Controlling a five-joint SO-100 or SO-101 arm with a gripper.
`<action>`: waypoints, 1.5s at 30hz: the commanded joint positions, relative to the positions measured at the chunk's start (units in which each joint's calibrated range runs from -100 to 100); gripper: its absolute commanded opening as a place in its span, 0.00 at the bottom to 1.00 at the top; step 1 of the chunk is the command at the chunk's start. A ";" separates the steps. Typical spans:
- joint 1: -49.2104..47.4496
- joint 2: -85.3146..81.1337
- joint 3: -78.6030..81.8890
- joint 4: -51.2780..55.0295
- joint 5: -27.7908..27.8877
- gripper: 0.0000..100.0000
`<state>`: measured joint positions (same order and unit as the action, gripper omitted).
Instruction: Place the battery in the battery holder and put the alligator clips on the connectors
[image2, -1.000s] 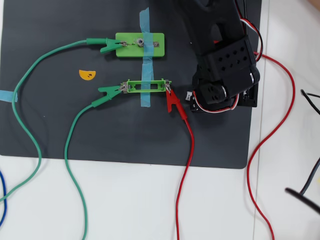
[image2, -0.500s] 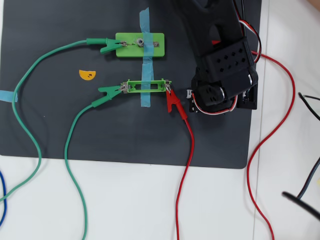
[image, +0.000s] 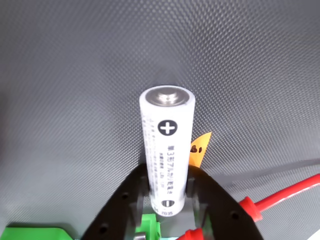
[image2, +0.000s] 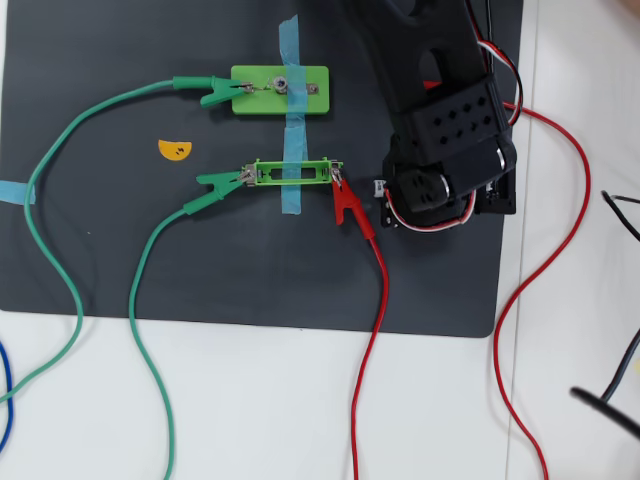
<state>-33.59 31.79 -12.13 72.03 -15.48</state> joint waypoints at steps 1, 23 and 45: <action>0.23 -6.83 3.88 -0.31 1.18 0.01; 6.79 -38.81 27.57 -4.78 9.99 0.01; 26.48 -44.43 43.36 -15.09 11.44 0.01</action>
<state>-7.73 -11.21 30.43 59.76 -4.11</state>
